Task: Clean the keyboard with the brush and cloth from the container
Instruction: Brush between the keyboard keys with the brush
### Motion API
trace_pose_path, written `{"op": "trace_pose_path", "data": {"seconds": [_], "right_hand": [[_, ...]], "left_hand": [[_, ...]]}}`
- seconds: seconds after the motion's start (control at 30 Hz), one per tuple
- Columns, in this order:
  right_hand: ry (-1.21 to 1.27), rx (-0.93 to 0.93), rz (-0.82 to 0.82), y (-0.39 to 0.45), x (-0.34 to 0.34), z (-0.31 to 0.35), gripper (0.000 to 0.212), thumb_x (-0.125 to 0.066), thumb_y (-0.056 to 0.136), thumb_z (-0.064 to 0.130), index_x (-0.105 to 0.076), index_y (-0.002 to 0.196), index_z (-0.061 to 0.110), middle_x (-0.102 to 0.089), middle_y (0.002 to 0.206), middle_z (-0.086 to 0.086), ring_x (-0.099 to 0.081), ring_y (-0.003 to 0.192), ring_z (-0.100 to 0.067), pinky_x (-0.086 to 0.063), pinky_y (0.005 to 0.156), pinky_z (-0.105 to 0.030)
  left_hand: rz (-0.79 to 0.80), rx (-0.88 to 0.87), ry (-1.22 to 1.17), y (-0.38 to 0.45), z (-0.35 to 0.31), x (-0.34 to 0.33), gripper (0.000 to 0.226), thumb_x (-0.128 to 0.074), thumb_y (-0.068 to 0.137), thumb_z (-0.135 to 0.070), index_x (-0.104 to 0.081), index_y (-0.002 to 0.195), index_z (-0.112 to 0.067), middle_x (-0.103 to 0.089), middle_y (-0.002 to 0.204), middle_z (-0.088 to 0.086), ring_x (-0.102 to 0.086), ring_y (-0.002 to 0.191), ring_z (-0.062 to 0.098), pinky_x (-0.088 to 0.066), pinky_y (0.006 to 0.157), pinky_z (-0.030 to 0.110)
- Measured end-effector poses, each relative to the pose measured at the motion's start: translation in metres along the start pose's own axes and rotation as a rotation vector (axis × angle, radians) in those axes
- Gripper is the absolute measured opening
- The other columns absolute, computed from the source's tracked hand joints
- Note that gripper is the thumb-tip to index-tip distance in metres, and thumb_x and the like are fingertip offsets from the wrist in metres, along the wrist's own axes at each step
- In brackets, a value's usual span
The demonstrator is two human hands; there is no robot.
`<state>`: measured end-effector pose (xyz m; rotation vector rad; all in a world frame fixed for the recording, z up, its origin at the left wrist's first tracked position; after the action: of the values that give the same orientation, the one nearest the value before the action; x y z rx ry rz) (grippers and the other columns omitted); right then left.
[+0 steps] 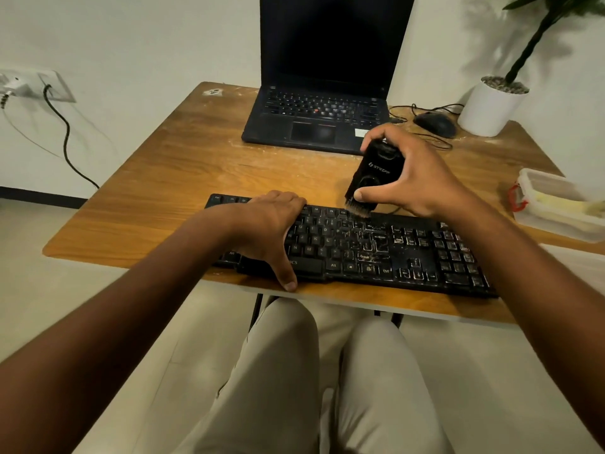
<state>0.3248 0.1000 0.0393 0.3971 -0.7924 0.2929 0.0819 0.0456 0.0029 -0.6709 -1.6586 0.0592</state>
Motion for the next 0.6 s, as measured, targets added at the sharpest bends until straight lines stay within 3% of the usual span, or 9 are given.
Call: {"op": "trace_pose_path", "data": {"seconds": [0.13, 0.3, 0.47, 0.6], "right_hand": [[-0.006, -0.008, 0.125, -0.004, -0.010, 0.003, 0.064, -0.093, 0.068, 0.019, -0.055, 0.117, 0.034, -0.059, 0.108, 0.016, -0.060, 0.096, -0.003, -0.056, 0.066, -0.019], [-0.048, -0.020, 0.045, 0.012, -0.014, -0.006, 0.063, -0.092, 0.070, 0.019, -0.054, 0.117, 0.035, -0.061, 0.111, 0.013, -0.062, 0.104, -0.013, -0.058, 0.079, -0.027], [0.046, 0.055, -0.076, 0.008, -0.020, 0.018, 0.061, -0.091, 0.070, 0.022, -0.053, 0.116, 0.034, -0.058, 0.108, 0.015, -0.059, 0.097, -0.003, -0.053, 0.066, -0.015], [0.012, 0.084, 0.029, -0.006, -0.045, 0.029, 0.062, -0.091, 0.071, 0.024, -0.052, 0.119, 0.035, -0.060, 0.106, 0.014, -0.060, 0.096, -0.003, -0.054, 0.069, -0.016]], "left_hand": [[-0.001, -0.007, 0.001, 0.002, 0.001, -0.001, 0.147, -0.095, 0.054, -0.060, -0.006, 0.164, -0.022, -0.014, 0.169, -0.002, -0.011, 0.155, 0.021, -0.014, 0.127, 0.041], [-0.010, -0.004, -0.004, 0.001, 0.000, 0.000, 0.147, -0.095, 0.053, -0.060, -0.007, 0.164, -0.022, -0.015, 0.169, -0.002, -0.012, 0.155, 0.020, -0.016, 0.128, 0.041], [-0.027, -0.007, -0.021, -0.001, -0.002, 0.002, 0.139, -0.097, 0.053, -0.055, -0.016, 0.161, -0.022, -0.025, 0.164, -0.003, -0.021, 0.150, 0.019, -0.022, 0.126, 0.041], [-0.025, -0.001, -0.026, -0.001, -0.001, 0.002, 0.140, -0.097, 0.052, -0.056, -0.016, 0.161, -0.022, -0.025, 0.164, -0.002, -0.022, 0.150, 0.020, -0.024, 0.125, 0.041]]}}
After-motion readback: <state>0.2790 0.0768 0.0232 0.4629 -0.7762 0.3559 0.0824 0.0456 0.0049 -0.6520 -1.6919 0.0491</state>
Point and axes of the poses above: each hand's wrist, its own y-axis towards the middle knuckle, its own x-axis out of the back of the hand, z = x × y, the point moved 2 cm from there along y, towards the middle knuckle
